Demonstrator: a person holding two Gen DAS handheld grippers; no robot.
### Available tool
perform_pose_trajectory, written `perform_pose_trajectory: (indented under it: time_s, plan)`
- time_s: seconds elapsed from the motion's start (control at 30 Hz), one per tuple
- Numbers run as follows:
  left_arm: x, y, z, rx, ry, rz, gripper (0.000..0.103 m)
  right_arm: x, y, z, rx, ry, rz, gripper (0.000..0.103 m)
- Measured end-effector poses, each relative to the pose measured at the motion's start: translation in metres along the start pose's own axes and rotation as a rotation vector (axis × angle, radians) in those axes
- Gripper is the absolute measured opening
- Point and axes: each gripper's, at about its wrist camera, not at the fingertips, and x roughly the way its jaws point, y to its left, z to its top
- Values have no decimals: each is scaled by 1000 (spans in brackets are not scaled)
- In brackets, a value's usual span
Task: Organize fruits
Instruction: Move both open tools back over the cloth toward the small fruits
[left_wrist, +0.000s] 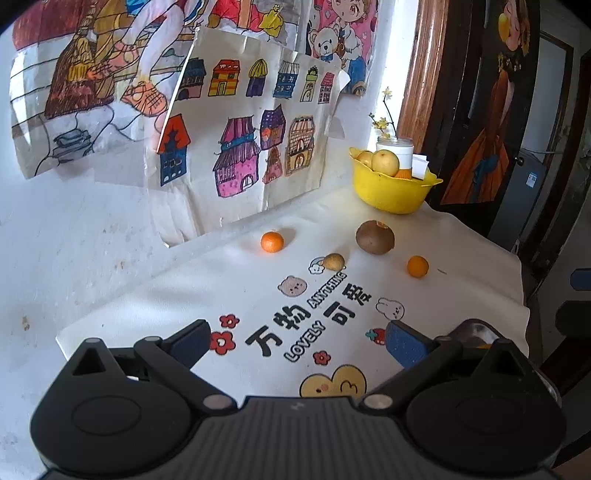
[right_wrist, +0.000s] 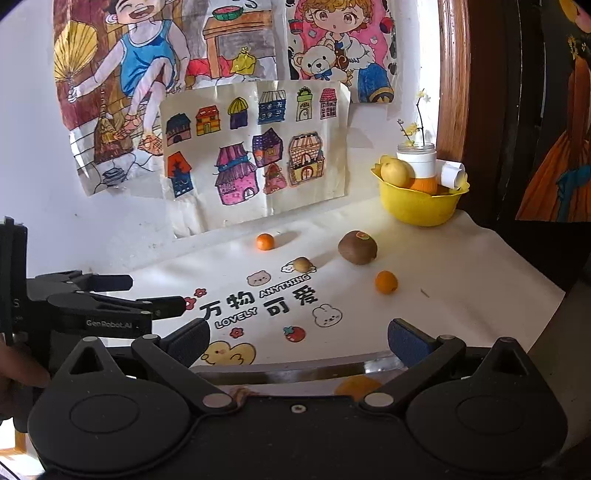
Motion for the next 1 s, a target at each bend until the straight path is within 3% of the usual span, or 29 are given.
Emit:
perform_pose_trajectory:
  time_s: [0.6, 0.77, 1.0]
  plan:
    - [35, -10, 45, 31, -35, -11, 102, 24, -27, 55, -55, -32, -26, 102]
    - [61, -18, 54, 44, -31, -29, 102, 45, -38, 67, -58, -19, -20, 102]
    - [117, -25, 56, 39, 30, -41, 102, 101, -63, 68, -42, 67, -20, 102]
